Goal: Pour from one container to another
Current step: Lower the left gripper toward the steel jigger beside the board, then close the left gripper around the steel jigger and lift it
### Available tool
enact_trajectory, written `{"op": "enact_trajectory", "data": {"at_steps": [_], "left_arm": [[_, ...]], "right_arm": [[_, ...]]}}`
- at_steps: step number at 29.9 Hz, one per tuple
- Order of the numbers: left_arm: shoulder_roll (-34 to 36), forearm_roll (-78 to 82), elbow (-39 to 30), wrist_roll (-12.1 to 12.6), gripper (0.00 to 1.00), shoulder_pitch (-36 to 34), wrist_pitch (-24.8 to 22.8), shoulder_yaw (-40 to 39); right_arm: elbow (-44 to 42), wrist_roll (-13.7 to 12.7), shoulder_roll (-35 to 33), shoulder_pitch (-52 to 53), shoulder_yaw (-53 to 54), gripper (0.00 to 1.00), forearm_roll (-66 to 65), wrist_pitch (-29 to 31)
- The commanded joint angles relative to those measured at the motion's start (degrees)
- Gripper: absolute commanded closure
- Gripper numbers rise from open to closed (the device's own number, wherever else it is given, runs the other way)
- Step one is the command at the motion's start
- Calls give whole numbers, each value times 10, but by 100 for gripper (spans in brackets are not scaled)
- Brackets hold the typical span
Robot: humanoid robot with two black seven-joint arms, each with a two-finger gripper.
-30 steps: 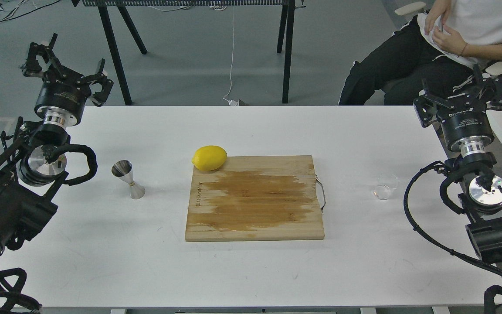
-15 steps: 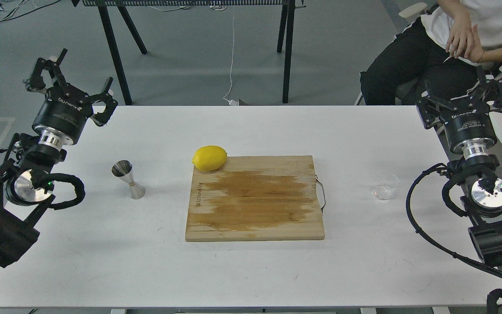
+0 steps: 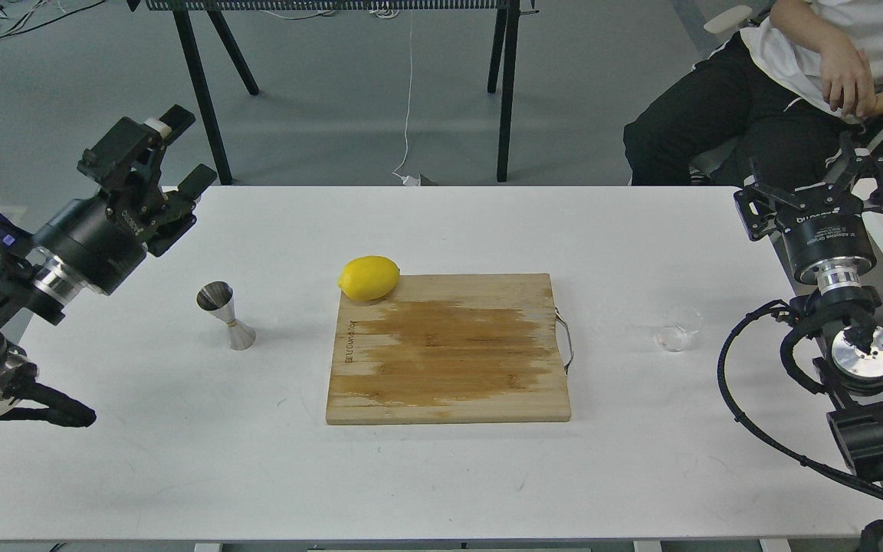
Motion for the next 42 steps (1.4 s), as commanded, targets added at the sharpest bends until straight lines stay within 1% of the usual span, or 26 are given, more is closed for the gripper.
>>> {"op": "enact_trajectory", "data": {"at_steps": [1, 4, 6, 9, 12, 15, 18, 21, 25, 31, 36, 42], "left_arm": [[30, 158, -56, 1, 4, 52, 81, 2], [33, 276, -51, 9, 4, 88, 133, 2], [33, 345, -38, 9, 4, 113, 158, 4], [32, 500, -20, 10, 4, 167, 201, 9], [18, 655, 47, 15, 4, 197, 257, 8], [-23, 734, 145, 31, 4, 198, 293, 9], [-60, 753, 228, 35, 7, 180, 307, 9], [-104, 753, 286, 38, 7, 145, 307, 10], [-150, 753, 359, 59, 7, 105, 307, 9], [-187, 753, 410, 60, 7, 64, 307, 15], [-221, 753, 463, 61, 8, 24, 307, 82], [-253, 753, 484, 66, 10, 12, 307, 84]], "right_arm": [[-1, 0, -2, 0, 1, 0, 0, 0], [-1, 0, -2, 0, 1, 0, 0, 0], [-1, 0, -3, 0, 1, 0, 0, 0], [-1, 0, -2, 0, 1, 0, 0, 0], [-1, 0, -2, 0, 1, 0, 0, 0], [-1, 0, -3, 0, 0, 0, 0, 0], [-1, 0, -3, -1, 0, 0, 0, 0], [-1, 0, -3, -3, 1, 0, 0, 0], [-1, 0, -4, -5, 1, 0, -1, 0], [-1, 0, -8, -5, 1, 0, 0, 0], [-1, 0, -9, -5, 1, 0, 0, 0], [-2, 1, -14, -5, 9, 0, -1, 0]]}}
